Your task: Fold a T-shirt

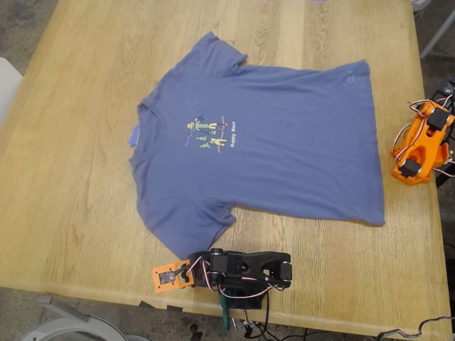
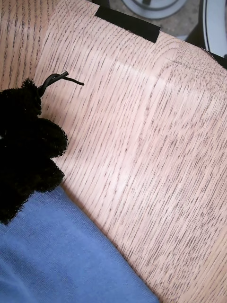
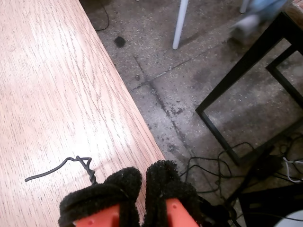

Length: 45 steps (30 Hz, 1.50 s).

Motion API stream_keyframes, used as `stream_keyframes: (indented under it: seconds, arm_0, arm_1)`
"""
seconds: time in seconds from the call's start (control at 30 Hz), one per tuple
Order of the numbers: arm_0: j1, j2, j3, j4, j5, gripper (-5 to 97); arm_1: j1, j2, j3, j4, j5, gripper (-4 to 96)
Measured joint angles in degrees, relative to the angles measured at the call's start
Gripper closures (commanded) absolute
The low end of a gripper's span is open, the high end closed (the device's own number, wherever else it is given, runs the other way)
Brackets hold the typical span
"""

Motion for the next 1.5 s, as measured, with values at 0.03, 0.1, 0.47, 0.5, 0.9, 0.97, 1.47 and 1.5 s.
stream_keyframes:
  seconds: [0.03, 0.1, 0.47, 0.5, 0.9, 0.97, 1.47, 1.5]
  arm_0:
    - [0.3, 0.0, 0.0, -0.2, 0.6, 92]
    - [8.4, 0.0, 0.3, -9.0, 3.0, 92]
    - [18.5, 0.0, 0.4, -26.9, 4.7, 92]
    - [18.5, 0.0, 0.4, -26.9, 4.7, 92]
    - [18.5, 0.0, 0.4, -27.5, 4.7, 88]
    - [18.5, 0.0, 0.4, -28.7, 4.8, 80]
    - [24.7, 0.0, 0.4, -41.4, 7.0, 21]
    - [24.8, 0.0, 0.4, -41.4, 7.0, 20]
  arm_1:
    - [-0.9, -0.1, 0.0, -1.1, 0.7, 91.1]
    - [-9.6, 0.0, 0.0, -10.3, 2.3, 91.1]
    - [-13.6, -0.1, 0.0, -13.7, 3.0, 91.1]
    - [-13.5, -0.1, 0.0, -13.7, 3.0, 91.1]
    - [-14.4, -0.1, 0.0, -18.2, 3.0, 89.8]
    - [-14.4, -0.1, 0.0, -19.5, 3.0, 81.9]
    - [-10.7, -0.1, -0.6, -25.1, 3.0, 43.7]
    - [-10.2, -0.1, -0.9, -24.9, 3.3, 43.4]
